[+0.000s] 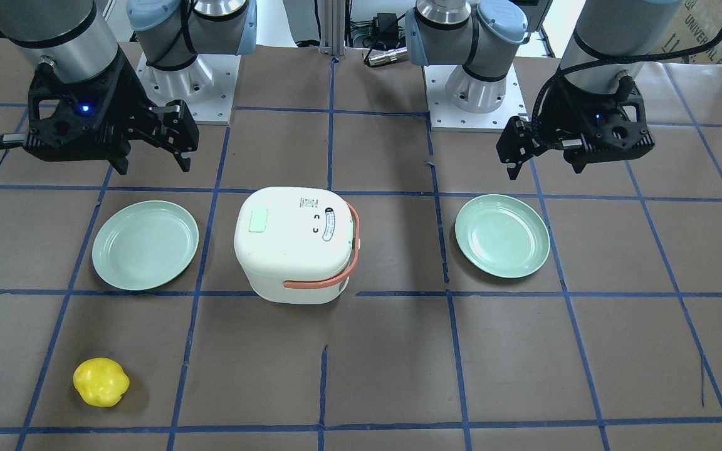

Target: Press rice cooker button

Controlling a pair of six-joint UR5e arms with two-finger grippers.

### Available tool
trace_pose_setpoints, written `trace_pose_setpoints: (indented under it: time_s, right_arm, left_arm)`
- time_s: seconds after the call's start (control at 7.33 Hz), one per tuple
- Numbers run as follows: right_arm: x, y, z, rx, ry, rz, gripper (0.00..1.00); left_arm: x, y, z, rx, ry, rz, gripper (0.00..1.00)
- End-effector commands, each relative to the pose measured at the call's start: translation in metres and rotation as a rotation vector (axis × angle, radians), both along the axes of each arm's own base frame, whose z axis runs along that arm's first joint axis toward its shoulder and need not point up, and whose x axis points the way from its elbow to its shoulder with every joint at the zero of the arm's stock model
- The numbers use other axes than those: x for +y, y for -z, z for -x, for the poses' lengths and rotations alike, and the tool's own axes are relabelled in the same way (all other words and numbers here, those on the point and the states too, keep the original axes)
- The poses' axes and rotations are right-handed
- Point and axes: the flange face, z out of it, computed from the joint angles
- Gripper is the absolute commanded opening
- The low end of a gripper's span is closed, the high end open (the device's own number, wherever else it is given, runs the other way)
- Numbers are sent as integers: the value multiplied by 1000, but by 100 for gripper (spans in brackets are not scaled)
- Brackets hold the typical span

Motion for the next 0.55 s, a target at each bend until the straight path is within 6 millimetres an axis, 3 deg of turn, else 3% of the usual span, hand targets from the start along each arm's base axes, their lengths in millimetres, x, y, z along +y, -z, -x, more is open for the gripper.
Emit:
trace_pose_setpoints:
  time_s: [0.0, 0.14, 0.27, 0.41]
  right_arm:
    - [1, 5, -6, -24, 29, -26, 9]
    - [6, 13, -13, -25, 73, -47, 6]
    - [13, 26, -35, -18, 99, -61, 6]
    - [6, 37, -52, -18, 79, -39, 6]
  left_arm:
    - [0, 0, 0, 0, 0, 0, 100]
    - [0, 0, 1, 0, 2, 0, 100]
    - [0, 0, 0, 0, 0, 0, 100]
    - [0, 0, 0, 0, 0, 0, 100]
